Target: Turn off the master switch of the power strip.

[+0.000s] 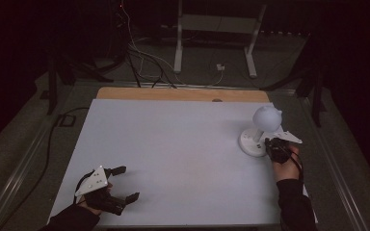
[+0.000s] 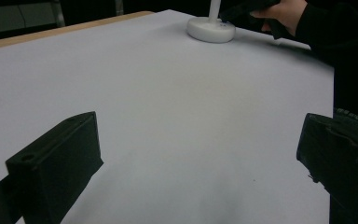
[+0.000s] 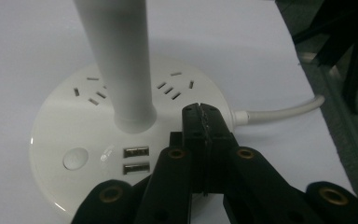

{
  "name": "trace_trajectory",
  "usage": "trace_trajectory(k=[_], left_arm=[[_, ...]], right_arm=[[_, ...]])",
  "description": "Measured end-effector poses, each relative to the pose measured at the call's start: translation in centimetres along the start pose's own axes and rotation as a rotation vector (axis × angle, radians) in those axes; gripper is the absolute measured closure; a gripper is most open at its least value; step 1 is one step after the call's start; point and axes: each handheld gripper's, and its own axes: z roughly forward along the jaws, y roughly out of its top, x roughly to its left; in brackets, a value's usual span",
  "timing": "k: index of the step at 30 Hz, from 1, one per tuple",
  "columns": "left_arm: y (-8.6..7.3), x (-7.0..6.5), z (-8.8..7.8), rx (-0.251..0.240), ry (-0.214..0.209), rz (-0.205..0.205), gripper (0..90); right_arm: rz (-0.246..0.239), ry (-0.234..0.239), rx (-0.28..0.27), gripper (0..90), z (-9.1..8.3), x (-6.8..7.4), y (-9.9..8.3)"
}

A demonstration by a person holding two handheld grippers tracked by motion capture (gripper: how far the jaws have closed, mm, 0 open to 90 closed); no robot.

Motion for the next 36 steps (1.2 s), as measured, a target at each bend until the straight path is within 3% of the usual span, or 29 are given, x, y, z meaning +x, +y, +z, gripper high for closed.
trace_trajectory(k=[2,5,8,14,22,28,29,32,35,36], left_arm=[[0.0,0.0,0.0,0.000,0.000,0.001,0.3],[0.0,0.0,0.0,-0.002,0.003,-0.002,0.2],[0.0,0.1,0.1,0.002,0.001,-0.003,0.3],[0.0,0.1,0.0,0.000,0.002,-0.002,0.3],[0.0,0.1,0.1,0.005,0.007,-0.003,0.3],[0.0,0.0,0.0,0.004,0.011,0.000,0.3],[0.0,0.0,0.0,0.005,0.011,-0.001,0.3],[0.0,0.0,0.0,0.004,0.011,-0.003,0.3],[0.0,0.0,0.0,0.005,0.010,-0.002,0.3],[0.0,0.1,0.0,0.004,0.009,-0.001,0.3]], right_arm=[[0.055,0.017,-0.010,89.6,-0.3,-0.2,0.2],[0.049,0.015,-0.041,89.6,-0.8,-0.5,0.3],[0.090,0.017,-0.082,87.4,-2.0,-1.3,0.8],[0.086,0.010,-0.085,84.5,-2.3,-1.1,0.6],[0.131,0.019,-0.079,74.8,-2.7,-1.7,0.4],[0.150,0.059,-0.073,48.2,-3.2,-2.4,0.2],[0.137,0.056,-0.067,36.3,-3.4,-2.3,0.1],[0.130,0.064,-0.071,30.8,-3.7,-2.2,0.0],[0.116,0.100,-0.067,17.9,-4.0,-1.9,0.1],[0.108,0.143,-0.057,12.3,-4.3,-1.6,0.1]])
